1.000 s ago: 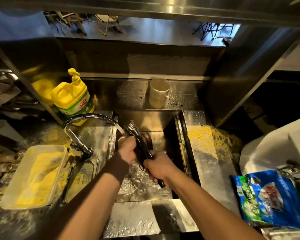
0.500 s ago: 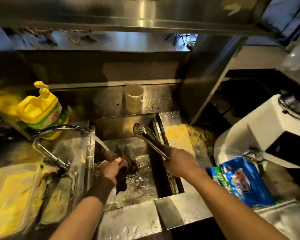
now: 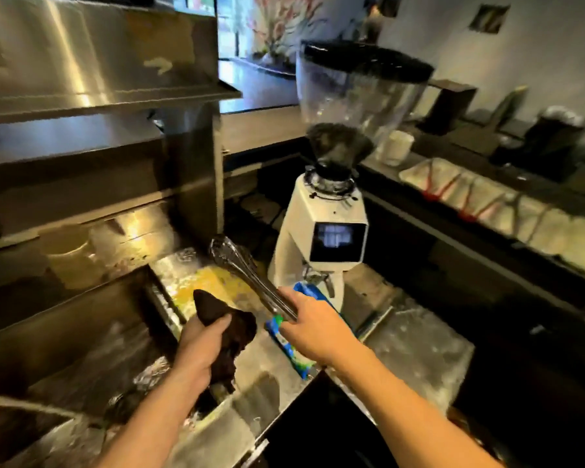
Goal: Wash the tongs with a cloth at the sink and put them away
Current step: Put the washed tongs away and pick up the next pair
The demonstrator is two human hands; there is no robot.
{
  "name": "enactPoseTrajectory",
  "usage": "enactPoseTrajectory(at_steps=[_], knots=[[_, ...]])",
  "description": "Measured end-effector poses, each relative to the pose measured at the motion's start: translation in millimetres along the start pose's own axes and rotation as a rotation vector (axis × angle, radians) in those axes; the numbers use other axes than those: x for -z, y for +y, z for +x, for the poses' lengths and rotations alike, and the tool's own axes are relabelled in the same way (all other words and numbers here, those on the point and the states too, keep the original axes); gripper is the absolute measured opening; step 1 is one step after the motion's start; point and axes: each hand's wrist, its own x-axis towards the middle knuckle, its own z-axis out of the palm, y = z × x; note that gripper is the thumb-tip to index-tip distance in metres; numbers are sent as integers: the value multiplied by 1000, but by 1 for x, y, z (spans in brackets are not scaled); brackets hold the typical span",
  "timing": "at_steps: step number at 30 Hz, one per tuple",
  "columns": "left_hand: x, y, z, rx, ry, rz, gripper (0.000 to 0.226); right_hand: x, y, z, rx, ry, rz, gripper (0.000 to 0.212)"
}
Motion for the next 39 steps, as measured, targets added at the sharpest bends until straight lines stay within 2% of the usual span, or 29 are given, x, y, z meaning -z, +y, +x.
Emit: enactPoseTrajectory(at_steps=[5, 9, 12, 16, 18, 20, 23, 26, 29, 32, 35, 39], knots=[[-102, -7, -38, -19, -243, 102, 5, 51, 68, -45, -172, 185, 130, 73], [-180, -22, -72, -19, -423, 204, 6, 88, 119, -82, -278, 312, 209, 69], [-234, -34, -97, -11, -538, 265, 6, 113, 159, -112, -384, 374, 272, 73], [-296, -54, -129, 55, -649, 306, 25, 142, 203, -151, -460, 454, 351, 72], [-327, -65, -149, 61, -714, 332, 16, 159, 228, -174, -504, 512, 435, 68], [-357, -77, -168, 74, -796, 338, 10, 177, 253, -198, -548, 579, 566, 64], [-397, -95, -195, 99, -880, 342, 14, 204, 290, -235, -557, 698, 907, 46], [-419, -111, -212, 125, -916, 325, 16, 230, 318, -264, -541, 809, 1246, 39], [-442, -125, -235, 137, -966, 380, 15, 262, 353, -293, -635, 909, 1397, 30], [-459, -132, -249, 159, -999, 413, 17, 288, 385, -314, -795, 989, 1401, 30], [-473, -138, -259, 150, -1016, 466, 18, 308, 417, -324, -975, 1041, 1229, 26], [-481, -144, -263, 144, -1014, 523, 20, 322, 450, -318, -1131, 914, 919, 29]])
